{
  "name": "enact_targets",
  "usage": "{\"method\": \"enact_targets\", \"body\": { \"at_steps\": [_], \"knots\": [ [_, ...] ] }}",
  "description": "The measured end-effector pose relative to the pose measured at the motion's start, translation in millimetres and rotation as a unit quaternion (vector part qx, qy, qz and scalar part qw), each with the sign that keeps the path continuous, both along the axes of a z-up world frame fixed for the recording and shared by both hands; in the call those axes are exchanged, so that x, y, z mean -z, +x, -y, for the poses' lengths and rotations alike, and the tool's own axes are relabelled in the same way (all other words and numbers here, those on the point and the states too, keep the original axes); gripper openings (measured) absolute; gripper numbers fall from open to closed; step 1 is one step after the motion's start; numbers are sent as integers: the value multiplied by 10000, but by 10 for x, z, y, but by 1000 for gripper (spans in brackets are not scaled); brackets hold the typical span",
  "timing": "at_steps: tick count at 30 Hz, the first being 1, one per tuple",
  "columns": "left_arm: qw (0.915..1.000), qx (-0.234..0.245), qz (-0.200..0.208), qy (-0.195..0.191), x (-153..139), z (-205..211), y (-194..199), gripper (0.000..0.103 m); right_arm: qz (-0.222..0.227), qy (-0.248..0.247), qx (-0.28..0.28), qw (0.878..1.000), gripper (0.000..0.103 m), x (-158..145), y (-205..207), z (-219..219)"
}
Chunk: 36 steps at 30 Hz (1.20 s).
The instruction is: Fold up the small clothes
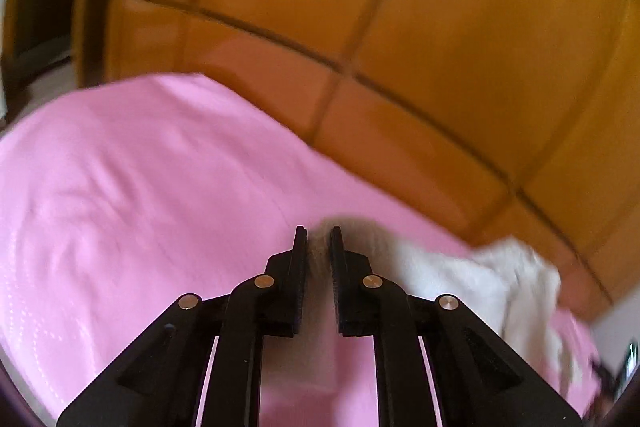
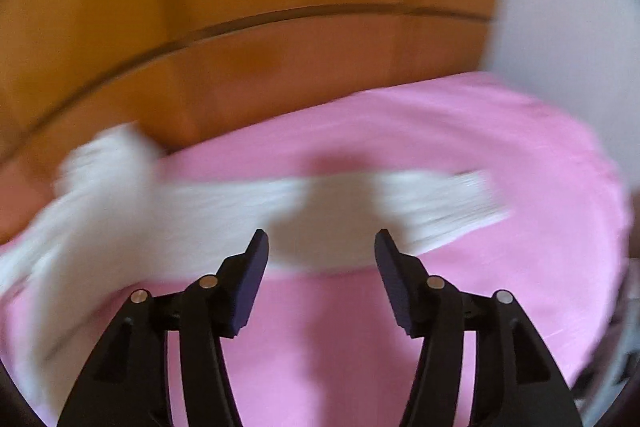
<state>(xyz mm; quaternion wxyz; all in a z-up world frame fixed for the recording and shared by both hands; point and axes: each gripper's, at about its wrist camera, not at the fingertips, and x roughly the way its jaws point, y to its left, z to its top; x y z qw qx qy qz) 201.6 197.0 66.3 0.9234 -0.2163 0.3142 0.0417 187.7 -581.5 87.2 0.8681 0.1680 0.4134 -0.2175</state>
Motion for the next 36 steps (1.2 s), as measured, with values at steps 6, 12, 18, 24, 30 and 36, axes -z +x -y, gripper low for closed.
{"method": "enact_targets", "body": {
  "at_steps": [6, 12, 18, 24, 30, 36],
  "knots": [
    [9998, -94, 66, -138, 111, 119, -166, 77, 263, 2287, -1993, 9525, 57, 211, 49, -1395],
    [9973, 593, -407, -117, 516, 360, -485, 77, 73, 3382, -2651, 9029, 56, 508, 133, -2450],
    [9905, 1239, -551, -217, 774, 659, -837, 77, -183, 3670, -2318, 9007, 52, 817, 147, -2824],
    [9731, 1972, -828, -855, 1008, 1028, -971, 68, -66, 3181, -2232, 9214, 7, 776, 309, -2722],
    [9364, 3053, -1103, -1335, 1141, 1689, -1071, 61, 953, 2683, -2383, 9285, 6, -44, -108, -2106],
    [9142, 3458, -1415, -1566, 1280, 2314, -936, 61, 1374, 2294, -2054, 9414, 6, -418, -550, -1360]
  ]
}}
